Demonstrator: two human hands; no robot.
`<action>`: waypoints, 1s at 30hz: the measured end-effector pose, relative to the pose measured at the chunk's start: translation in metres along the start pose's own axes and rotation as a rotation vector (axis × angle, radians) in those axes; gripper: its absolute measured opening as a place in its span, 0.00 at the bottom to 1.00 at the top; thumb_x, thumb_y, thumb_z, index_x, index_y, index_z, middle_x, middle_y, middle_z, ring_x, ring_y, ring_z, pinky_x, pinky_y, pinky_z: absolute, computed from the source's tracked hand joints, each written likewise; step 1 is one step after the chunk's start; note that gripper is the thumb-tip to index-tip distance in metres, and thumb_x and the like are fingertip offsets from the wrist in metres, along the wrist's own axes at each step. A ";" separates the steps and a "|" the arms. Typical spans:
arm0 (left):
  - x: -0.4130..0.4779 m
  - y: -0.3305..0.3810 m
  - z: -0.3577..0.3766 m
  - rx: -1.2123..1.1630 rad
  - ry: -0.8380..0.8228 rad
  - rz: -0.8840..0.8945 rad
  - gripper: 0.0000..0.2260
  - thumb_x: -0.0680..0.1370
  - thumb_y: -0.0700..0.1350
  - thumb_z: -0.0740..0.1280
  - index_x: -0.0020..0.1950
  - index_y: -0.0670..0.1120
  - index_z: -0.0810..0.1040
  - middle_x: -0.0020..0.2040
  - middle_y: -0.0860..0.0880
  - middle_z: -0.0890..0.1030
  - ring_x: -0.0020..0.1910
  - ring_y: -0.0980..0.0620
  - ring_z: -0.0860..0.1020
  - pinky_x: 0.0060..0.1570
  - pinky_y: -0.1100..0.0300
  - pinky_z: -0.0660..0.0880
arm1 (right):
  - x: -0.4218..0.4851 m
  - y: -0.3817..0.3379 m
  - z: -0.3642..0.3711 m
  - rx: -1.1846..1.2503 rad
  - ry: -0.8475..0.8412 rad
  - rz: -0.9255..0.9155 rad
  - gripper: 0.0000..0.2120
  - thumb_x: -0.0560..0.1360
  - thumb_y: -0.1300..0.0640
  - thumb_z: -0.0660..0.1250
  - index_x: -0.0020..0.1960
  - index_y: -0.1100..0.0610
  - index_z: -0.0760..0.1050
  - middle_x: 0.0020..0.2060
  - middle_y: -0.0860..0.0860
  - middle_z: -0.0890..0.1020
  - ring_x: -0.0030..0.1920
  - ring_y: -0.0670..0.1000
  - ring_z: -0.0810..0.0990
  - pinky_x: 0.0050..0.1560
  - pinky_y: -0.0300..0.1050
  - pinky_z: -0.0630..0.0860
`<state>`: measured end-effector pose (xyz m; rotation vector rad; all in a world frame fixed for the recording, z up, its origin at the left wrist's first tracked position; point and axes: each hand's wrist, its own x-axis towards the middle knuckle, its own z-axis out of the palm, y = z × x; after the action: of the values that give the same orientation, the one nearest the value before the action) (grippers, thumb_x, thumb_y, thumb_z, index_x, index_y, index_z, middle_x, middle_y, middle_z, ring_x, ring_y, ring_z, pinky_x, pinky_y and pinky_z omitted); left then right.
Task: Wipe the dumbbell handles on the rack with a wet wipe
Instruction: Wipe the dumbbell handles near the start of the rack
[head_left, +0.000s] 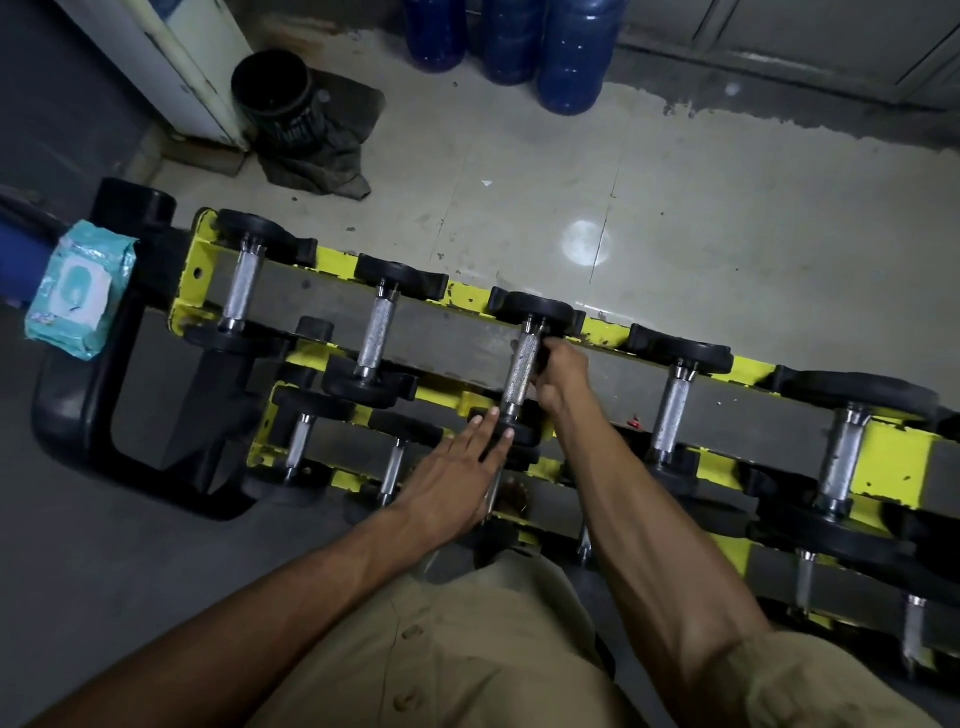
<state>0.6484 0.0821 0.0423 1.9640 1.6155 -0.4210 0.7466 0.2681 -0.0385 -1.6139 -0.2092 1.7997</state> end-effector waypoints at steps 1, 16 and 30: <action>0.000 -0.001 -0.001 0.002 -0.008 0.004 0.39 0.84 0.44 0.62 0.86 0.45 0.38 0.84 0.39 0.34 0.85 0.41 0.43 0.83 0.45 0.51 | 0.000 0.000 0.006 0.039 0.058 -0.052 0.09 0.80 0.67 0.61 0.44 0.61 0.76 0.36 0.60 0.82 0.36 0.57 0.81 0.36 0.47 0.77; 0.005 0.008 0.009 0.019 -0.019 -0.013 0.43 0.82 0.47 0.64 0.84 0.42 0.36 0.82 0.35 0.32 0.84 0.37 0.40 0.82 0.44 0.53 | -0.031 -0.031 -0.040 -1.938 -0.290 -1.354 0.20 0.76 0.59 0.70 0.67 0.50 0.75 0.71 0.47 0.75 0.47 0.53 0.85 0.40 0.47 0.81; 0.009 0.030 0.023 -0.030 0.031 -0.123 0.33 0.83 0.45 0.60 0.85 0.40 0.49 0.81 0.26 0.41 0.83 0.30 0.42 0.81 0.39 0.54 | -0.063 -0.018 0.032 -2.721 -0.828 -0.944 0.11 0.80 0.56 0.64 0.60 0.57 0.78 0.56 0.56 0.82 0.53 0.59 0.82 0.46 0.50 0.75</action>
<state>0.6819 0.0723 0.0252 1.8643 1.7587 -0.4129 0.7232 0.2550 0.0292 0.3776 2.4101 -0.1013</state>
